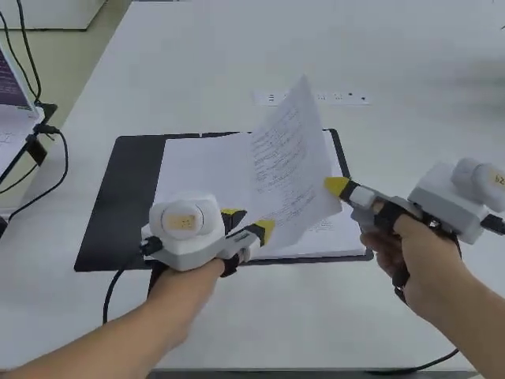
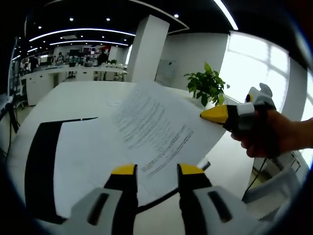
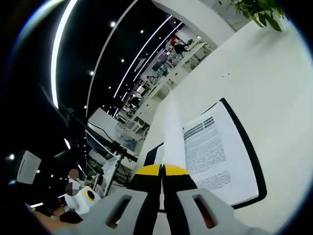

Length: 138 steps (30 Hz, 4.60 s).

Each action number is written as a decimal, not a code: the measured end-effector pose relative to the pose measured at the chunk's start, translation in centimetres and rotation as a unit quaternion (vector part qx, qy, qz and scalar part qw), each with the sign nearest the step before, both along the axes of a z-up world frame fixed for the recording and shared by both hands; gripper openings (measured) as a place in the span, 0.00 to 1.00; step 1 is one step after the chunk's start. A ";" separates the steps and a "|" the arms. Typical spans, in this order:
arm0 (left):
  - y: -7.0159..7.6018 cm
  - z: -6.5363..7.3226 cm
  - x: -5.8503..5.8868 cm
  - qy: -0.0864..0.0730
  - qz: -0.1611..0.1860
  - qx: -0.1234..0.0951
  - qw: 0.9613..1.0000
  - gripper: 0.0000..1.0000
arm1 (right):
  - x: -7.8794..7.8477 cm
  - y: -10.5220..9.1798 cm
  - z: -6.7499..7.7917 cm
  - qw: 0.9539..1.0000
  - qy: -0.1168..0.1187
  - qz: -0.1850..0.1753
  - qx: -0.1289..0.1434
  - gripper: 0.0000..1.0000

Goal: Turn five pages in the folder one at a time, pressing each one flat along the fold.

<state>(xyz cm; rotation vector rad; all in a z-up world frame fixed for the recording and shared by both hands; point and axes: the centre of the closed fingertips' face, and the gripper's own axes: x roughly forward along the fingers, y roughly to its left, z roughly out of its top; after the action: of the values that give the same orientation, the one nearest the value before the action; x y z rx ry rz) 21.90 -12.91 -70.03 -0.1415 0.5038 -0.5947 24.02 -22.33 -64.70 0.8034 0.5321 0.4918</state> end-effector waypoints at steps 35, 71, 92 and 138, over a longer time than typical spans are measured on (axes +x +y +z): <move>17.8 1.0 -7.2 0.008 0.102 0.053 0.993 0.37 | -0.1 21.8 -4.4 0.990 0.100 0.096 0.038 0.00; 17.2 -2.2 -6.0 0.037 0.101 0.064 0.992 0.36 | -0.4 24.4 -10.8 0.969 0.187 0.117 0.111 0.12; 11.9 -7.3 0.8 0.054 0.059 0.121 0.989 0.35 | 3.4 12.9 -9.1 0.979 0.163 0.021 0.121 0.08; 12.8 -9.1 0.6 0.003 0.082 0.146 0.986 0.35 | 17.9 10.6 -11.9 0.950 0.211 -0.101 0.208 0.00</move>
<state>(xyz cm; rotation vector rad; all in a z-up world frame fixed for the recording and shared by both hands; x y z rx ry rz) 22.52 -0.07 -79.14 0.0922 0.5739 -0.3537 41.89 -11.76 -76.59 1.3703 0.7424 0.2393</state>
